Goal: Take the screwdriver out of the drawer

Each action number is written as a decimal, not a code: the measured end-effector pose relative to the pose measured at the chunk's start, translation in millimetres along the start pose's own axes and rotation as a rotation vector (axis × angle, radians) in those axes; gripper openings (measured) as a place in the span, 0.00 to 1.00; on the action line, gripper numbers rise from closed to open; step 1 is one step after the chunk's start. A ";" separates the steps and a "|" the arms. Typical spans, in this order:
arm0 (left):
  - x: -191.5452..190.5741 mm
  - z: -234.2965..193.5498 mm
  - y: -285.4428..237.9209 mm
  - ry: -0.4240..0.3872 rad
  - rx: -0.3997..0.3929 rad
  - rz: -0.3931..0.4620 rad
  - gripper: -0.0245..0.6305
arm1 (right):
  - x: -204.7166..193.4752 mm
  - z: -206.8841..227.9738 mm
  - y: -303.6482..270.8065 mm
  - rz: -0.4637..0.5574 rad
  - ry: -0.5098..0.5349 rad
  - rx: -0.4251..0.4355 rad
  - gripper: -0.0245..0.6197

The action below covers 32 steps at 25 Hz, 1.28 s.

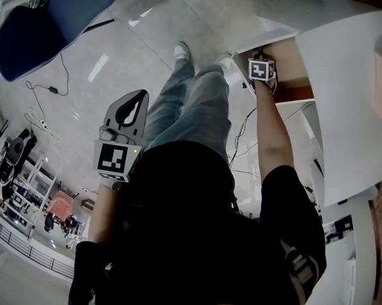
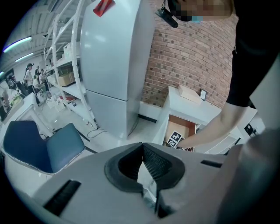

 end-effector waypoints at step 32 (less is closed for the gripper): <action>81.6 21.2 47.4 -0.051 -0.027 0.249 0.04 | 38.9 -17.1 241.6 0.381 -0.004 0.081 0.18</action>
Point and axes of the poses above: the fingertips, and each gripper's own axes: y backward along the fingers, z to its right, x out of its top, the point moved 1 cm from there along y, backward along the fingers, and after that the axes turned 10 degrees about -z, right-handed, at the moved point
